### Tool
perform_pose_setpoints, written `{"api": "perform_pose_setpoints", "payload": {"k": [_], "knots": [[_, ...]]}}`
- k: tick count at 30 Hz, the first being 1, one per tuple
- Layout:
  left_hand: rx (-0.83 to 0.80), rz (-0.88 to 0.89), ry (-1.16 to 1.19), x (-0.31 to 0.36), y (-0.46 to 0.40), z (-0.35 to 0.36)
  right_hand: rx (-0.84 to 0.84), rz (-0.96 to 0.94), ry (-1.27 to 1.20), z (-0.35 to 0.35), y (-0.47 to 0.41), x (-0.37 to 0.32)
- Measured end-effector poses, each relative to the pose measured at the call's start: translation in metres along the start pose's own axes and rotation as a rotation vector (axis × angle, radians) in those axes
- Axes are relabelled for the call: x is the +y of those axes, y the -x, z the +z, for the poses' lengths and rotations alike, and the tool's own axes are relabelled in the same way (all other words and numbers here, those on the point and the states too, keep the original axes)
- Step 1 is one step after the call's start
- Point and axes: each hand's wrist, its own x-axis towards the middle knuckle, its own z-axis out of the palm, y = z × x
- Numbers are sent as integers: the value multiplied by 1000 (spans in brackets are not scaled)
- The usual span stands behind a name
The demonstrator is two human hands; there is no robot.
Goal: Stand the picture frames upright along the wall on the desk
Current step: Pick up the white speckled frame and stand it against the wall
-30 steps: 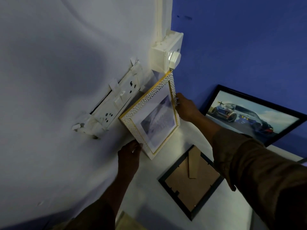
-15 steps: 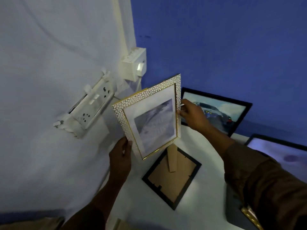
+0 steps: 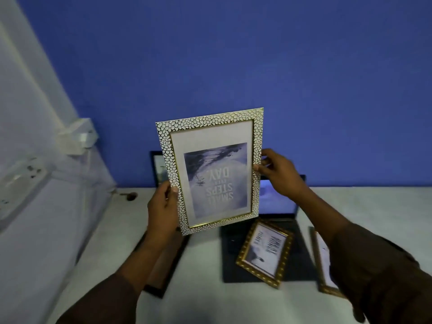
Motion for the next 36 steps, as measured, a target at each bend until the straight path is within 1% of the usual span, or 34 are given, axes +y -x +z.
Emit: {"api": "perform_pose_setpoints", "payload": {"k": [2, 4, 8, 14, 16, 18, 20, 22, 26, 28, 31, 33, 34, 36], "knots": [[-101, 29, 10, 20, 17, 46, 68, 40, 28, -58, 33, 20], [-209, 58, 45, 39, 35, 93, 137, 75, 111, -113, 63, 40], [-357, 45, 105, 63, 55, 159, 201, 159, 175, -182, 96, 70], [-497, 14, 189, 81, 54, 246, 290, 258, 199, -246, 117, 115], [-504, 7, 234, 85, 50, 272, 294, 288, 207, -257, 116, 133], [-461, 0, 275, 93, 43, 299, 285, 319, 194, -266, 112, 149], [-421, -14, 289, 102, 32, 327, 284, 354, 141, -276, 105, 165], [-432, -10, 275, 112, 19, 354, 301, 379, 42, -289, 97, 179], [-501, 47, 218, 128, 4, 394, 444, 377, -273, -315, 78, 198], [-512, 67, 185, 130, 4, 406, 532, 390, -362, -323, 70, 204], [-533, 90, 110, 132, 0, 420, 666, 399, -201, -335, 58, 213], [-548, 102, 71, 135, -5, 428, 724, 353, -67, -346, 48, 219], [-555, 116, 52, 136, -6, 431, 733, 301, -5, -350, 43, 219], [-560, 152, 5, 138, -4, 440, 658, 207, 83, -360, 32, 222]]}}
